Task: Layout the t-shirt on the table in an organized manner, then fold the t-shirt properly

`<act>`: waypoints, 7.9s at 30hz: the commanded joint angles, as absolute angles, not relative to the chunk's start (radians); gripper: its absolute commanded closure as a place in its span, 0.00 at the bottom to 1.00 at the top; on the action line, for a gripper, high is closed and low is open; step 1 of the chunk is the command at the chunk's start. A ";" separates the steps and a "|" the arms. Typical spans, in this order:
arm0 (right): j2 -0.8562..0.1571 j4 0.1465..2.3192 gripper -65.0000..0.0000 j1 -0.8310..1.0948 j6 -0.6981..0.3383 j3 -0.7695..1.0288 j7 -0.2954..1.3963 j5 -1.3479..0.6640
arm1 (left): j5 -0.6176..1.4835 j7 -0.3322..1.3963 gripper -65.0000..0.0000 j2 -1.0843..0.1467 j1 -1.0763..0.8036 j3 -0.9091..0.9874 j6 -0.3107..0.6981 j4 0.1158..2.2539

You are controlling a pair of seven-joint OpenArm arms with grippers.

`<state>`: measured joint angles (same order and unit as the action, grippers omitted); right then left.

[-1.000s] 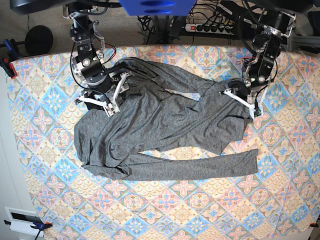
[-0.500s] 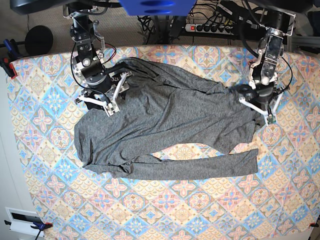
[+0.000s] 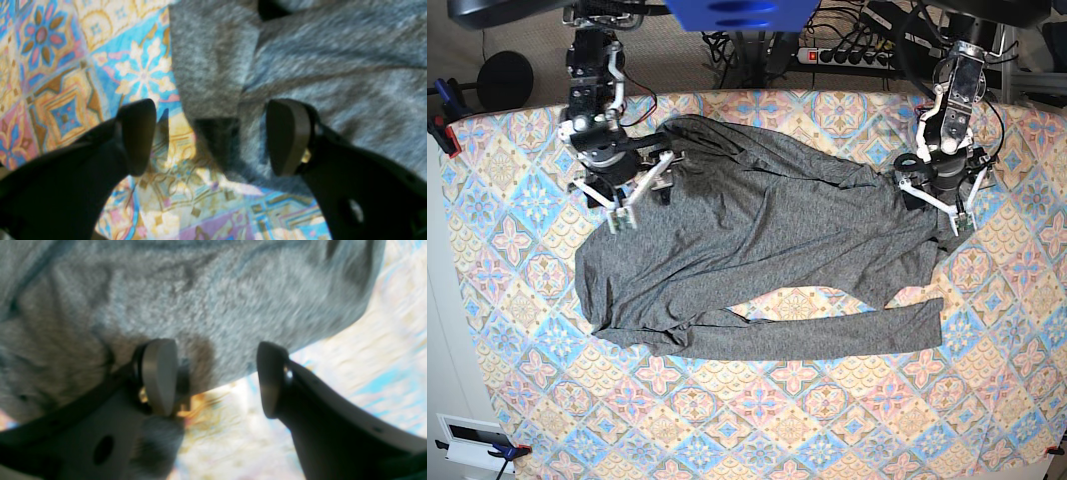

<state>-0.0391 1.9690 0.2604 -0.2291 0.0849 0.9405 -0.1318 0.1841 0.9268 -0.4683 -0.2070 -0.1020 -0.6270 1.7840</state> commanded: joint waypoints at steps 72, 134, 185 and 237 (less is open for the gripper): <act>-0.117 1.725 1.00 0.286 -0.222 0.452 0.862 -0.226 | 0.383 0.802 0.23 -0.483 -0.191 0.143 -0.628 1.796; -0.364 1.035 0.53 -0.113 -0.375 0.483 0.766 -0.696 | 0.383 0.802 0.23 -0.481 -0.193 0.140 -0.627 1.796; -0.406 1.035 1.00 -0.200 -0.372 0.418 0.596 -0.268 | 0.375 0.802 0.23 -0.481 -0.200 0.142 -0.627 1.793; -0.117 1.966 0.59 0.216 -0.374 0.286 0.794 -0.170 | 1.038 0.935 0.26 -0.433 -0.153 0.257 -0.499 1.784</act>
<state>-0.1101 1.9461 0.2218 -0.3721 0.2817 0.8158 -0.1612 1.0286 0.9421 -0.4179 -0.1635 0.2535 -0.5072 1.7702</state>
